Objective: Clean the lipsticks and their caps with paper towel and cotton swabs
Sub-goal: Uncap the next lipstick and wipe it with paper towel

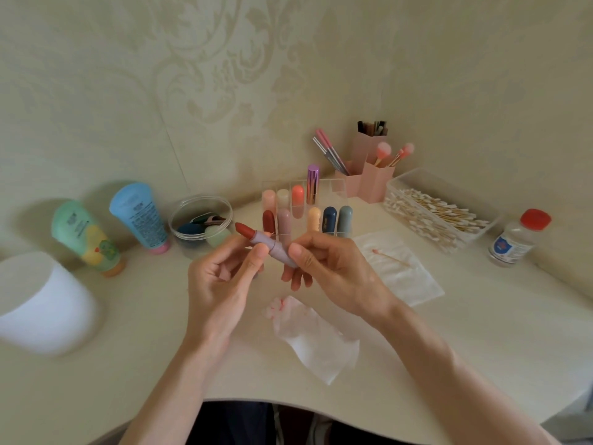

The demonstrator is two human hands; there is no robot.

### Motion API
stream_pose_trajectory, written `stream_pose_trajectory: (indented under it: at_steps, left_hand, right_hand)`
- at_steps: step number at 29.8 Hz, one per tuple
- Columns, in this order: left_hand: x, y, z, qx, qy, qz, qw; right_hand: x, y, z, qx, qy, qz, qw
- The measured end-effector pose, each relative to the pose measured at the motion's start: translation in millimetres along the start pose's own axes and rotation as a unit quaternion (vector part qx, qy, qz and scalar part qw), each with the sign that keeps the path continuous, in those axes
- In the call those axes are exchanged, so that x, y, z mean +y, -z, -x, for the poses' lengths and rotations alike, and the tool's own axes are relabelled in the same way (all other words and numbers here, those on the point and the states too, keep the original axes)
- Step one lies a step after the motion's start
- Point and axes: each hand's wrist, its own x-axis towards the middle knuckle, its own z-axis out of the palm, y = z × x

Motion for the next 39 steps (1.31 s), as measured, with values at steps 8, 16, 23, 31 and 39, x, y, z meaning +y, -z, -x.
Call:
stream_pose_trajectory:
  at_steps: [8, 16, 23, 31, 39]
  left_hand:
    - [10, -6, 3, -0.033, -0.04, -0.018, 0.998]
    - [1, 2, 1, -0.042, 0.001, -0.005, 0.999]
    - [-5, 2, 1, -0.097, -0.013, -0.012, 0.995]
    - [-1, 2, 3, -0.022, 0.007, 0.004, 1.0]
    - [-2, 2, 3, -0.051, 0.005, 0.013, 0.999]
  right_hand:
    - [-2, 2, 0, -0.035, -0.016, 0.0, 0.999]
    - [-15, 2, 3, -0.03, -0.066, -0.089, 0.993]
    - [-22, 3, 6, -0.088, -0.078, -0.092, 0.989]
    - [-14, 30, 9, -0.148, -0.129, 0.292, 0.936]
    - [-11, 26, 10, -0.176, -0.048, 0.217, 0.959]
